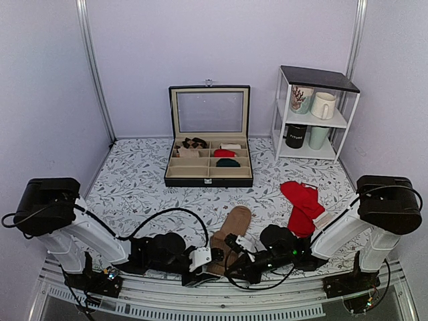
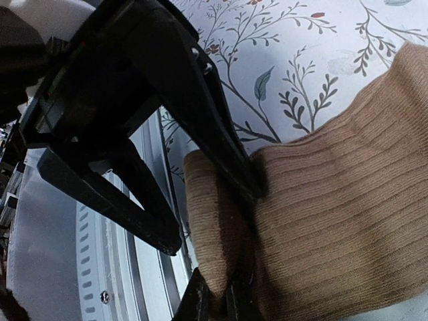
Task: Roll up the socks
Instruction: Roll a pair of socks at the center of the board.
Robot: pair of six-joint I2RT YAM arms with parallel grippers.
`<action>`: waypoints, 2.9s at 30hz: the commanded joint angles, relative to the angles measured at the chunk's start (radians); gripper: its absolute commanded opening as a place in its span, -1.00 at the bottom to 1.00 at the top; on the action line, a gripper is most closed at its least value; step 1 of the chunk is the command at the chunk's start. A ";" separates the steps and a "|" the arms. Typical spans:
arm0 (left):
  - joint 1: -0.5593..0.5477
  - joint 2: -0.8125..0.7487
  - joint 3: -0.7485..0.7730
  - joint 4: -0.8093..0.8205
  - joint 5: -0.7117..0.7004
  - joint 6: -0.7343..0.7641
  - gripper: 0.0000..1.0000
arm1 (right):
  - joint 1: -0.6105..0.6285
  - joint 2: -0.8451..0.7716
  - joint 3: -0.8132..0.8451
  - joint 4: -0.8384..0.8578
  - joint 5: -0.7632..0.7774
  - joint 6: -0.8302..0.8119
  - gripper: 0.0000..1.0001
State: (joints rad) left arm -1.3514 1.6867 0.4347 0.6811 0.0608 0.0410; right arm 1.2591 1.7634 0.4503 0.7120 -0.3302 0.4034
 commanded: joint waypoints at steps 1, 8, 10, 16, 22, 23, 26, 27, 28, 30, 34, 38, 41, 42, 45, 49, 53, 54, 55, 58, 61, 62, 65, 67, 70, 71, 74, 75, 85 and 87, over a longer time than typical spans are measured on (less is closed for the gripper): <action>-0.012 0.025 -0.017 0.067 0.017 -0.004 -0.04 | -0.008 0.066 -0.055 -0.217 -0.047 0.037 -0.87; -0.012 0.041 -0.037 0.081 0.015 -0.035 -0.31 | -0.016 0.078 -0.052 -0.217 -0.051 0.034 -0.87; -0.012 0.043 -0.031 0.078 0.024 -0.039 -0.44 | -0.018 0.092 -0.047 -0.217 -0.059 0.032 -0.87; -0.012 0.016 -0.030 0.085 0.006 -0.041 -0.27 | -0.024 0.111 -0.045 -0.217 -0.066 0.043 -0.87; -0.008 0.022 -0.004 0.052 0.037 -0.038 -0.66 | -0.027 0.124 -0.038 -0.220 -0.072 0.046 -0.87; -0.008 0.026 0.000 0.047 0.042 -0.040 -0.67 | -0.028 0.125 -0.038 -0.221 -0.073 0.046 -0.87; -0.008 0.030 -0.001 0.037 0.058 -0.052 -0.89 | -0.029 0.132 -0.034 -0.225 -0.074 0.047 -0.87; -0.005 0.030 -0.003 0.036 0.060 -0.057 -1.00 | -0.030 0.138 -0.030 -0.229 -0.073 0.047 -0.87; 0.001 0.031 -0.002 0.028 0.067 -0.067 -1.00 | -0.030 0.140 -0.025 -0.234 -0.071 0.046 -0.86; 0.027 0.040 0.004 0.004 0.114 -0.096 -1.00 | -0.030 0.131 -0.007 -0.261 -0.057 0.045 -0.75; 0.070 0.062 0.024 -0.088 0.170 -0.196 -1.00 | -0.030 0.022 0.011 -0.304 0.015 0.009 -0.39; 0.086 0.102 0.104 -0.311 0.237 -0.294 -1.00 | -0.029 -0.177 -0.058 -0.277 0.184 -0.055 -0.16; 0.092 0.128 0.137 -0.412 0.269 -0.346 -1.00 | -0.025 -0.314 -0.120 -0.246 0.288 -0.123 -0.07; 0.097 0.138 0.139 -0.427 0.283 -0.361 -1.00 | -0.021 -0.348 -0.137 -0.232 0.311 -0.148 -0.04; 0.131 0.168 0.141 -0.446 0.340 -0.404 -1.00 | 0.016 -0.400 -0.162 -0.196 0.389 -0.228 0.02; 0.163 0.183 0.125 -0.455 0.358 -0.441 -1.00 | 0.091 -0.377 -0.163 -0.144 0.460 -0.303 0.03; 0.171 0.187 0.108 -0.447 0.367 -0.457 -1.00 | 0.114 -0.312 -0.155 -0.069 0.423 -0.329 0.03; 0.172 0.188 0.105 -0.443 0.369 -0.459 -1.00 | 0.119 -0.289 -0.149 -0.058 0.416 -0.334 0.03; 0.173 0.190 0.104 -0.440 0.372 -0.460 -1.00 | 0.120 -0.267 -0.138 -0.054 0.416 -0.339 0.03; 0.177 0.199 0.102 -0.434 0.374 -0.461 -1.00 | 0.120 -0.210 -0.111 -0.028 0.408 -0.358 0.04; 0.179 0.206 0.101 -0.428 0.377 -0.461 -1.00 | 0.121 -0.172 -0.081 -0.014 0.372 -0.371 0.04; 0.182 0.208 0.101 -0.425 0.378 -0.460 -1.00 | 0.122 -0.161 -0.072 -0.011 0.365 -0.370 0.04; 0.185 0.210 0.098 -0.416 0.379 -0.461 -1.00 | 0.131 -0.139 -0.064 0.002 0.359 -0.359 0.04; 0.188 0.213 0.095 -0.410 0.379 -0.462 -1.00 | 0.137 -0.139 -0.068 0.010 0.356 -0.344 0.03; 0.189 0.218 0.091 -0.398 0.384 -0.461 -1.00 | 0.139 -0.129 -0.068 0.012 0.338 -0.323 -0.03; 0.190 0.220 0.091 -0.397 0.385 -0.460 -1.00 | 0.140 -0.120 -0.068 0.011 0.332 -0.312 -0.05; 0.192 0.221 0.089 -0.393 0.386 -0.460 -1.00 | 0.144 -0.096 -0.070 0.012 0.324 -0.280 -0.16; 0.193 0.221 0.087 -0.390 0.386 -0.461 -1.00 | 0.146 -0.088 -0.071 0.014 0.323 -0.271 -0.22; 0.193 0.156 0.096 -0.394 0.296 -0.429 -0.67 | 0.133 -0.063 -0.091 0.007 0.301 -0.176 -0.88; 0.179 0.097 0.109 -0.414 0.217 -0.397 -0.50 | 0.108 -0.076 -0.103 -0.010 0.241 -0.131 -0.90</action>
State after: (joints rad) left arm -1.1690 1.8111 0.5785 0.5343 0.4797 -0.4034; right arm 1.3918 1.6829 0.3725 0.7383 0.0067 0.1879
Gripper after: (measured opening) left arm 0.174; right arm 0.086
